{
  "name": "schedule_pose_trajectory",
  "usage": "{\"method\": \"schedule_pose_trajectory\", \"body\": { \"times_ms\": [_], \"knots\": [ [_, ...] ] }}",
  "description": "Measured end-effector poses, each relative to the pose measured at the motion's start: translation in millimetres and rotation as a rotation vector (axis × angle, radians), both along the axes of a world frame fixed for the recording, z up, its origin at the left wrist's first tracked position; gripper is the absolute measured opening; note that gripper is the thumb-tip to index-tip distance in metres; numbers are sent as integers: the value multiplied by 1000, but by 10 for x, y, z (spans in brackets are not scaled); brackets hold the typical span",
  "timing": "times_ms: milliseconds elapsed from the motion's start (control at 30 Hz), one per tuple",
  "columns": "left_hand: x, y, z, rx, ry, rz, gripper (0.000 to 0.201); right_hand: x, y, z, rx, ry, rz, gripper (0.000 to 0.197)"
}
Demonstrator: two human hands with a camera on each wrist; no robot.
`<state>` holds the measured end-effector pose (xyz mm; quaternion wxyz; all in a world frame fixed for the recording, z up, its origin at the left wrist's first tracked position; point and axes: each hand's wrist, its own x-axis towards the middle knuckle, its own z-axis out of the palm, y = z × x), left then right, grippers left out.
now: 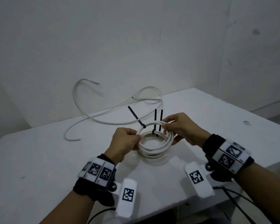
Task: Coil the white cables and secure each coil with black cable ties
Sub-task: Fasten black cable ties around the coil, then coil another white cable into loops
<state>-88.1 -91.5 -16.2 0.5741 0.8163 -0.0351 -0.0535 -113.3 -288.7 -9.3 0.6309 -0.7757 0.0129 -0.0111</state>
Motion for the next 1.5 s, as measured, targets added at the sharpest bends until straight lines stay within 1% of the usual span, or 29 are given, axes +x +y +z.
{"method": "schedule_pose_trajectory", "body": {
  "times_ms": [67,100,233,300,367,433,567,633,733,833,900,967,1067,1200,1300,1367,1433,1500],
  "knots": [
    [114,-32,-39,103,-78,23,17,181,24,13,-69,20,-43,20],
    [184,-48,-64,152,-91,26,16,268,38,4,-137,37,-60,21],
    [369,-104,-191,349,-93,5,8,434,115,-123,-537,162,-35,25],
    [410,-123,-237,404,-107,-9,18,452,140,-189,-647,170,-27,26],
    [427,-117,-267,425,-109,-19,23,465,129,-212,-710,152,-37,25],
    [443,-88,-313,410,-98,-23,23,470,118,-205,-768,153,-32,27],
    [425,-52,-353,368,-68,-9,46,438,136,-171,-889,169,-11,32],
    [400,-43,-327,327,-66,9,50,417,141,-138,-929,136,-24,37],
    [383,18,-236,316,-89,26,44,403,143,-49,-1022,32,-69,39],
    [364,137,-100,332,-132,22,35,425,188,48,-998,-57,-97,33],
    [354,248,-6,321,-163,42,35,447,255,134,-958,-98,-87,24],
    [360,375,72,332,-189,59,31,470,350,232,-934,-137,-44,19],
    [413,602,131,386,-201,70,26,562,549,367,-930,-175,57,19],
    [543,942,88,509,-128,44,26,839,917,454,-986,-183,197,20],
    [659,1182,17,574,-96,19,25,1146,1254,458,-1058,-170,286,25],
    [729,1342,-5,594,-96,18,25,1406,1487,435,-1175,-80,364,29],
    [794,1496,-9,611,-104,23,26,1658,1691,361,-1345,69,453,34],
    [838,1629,-2,620,-113,31,26,1854,1806,265,-1492,200,482,36]
  ]
}}
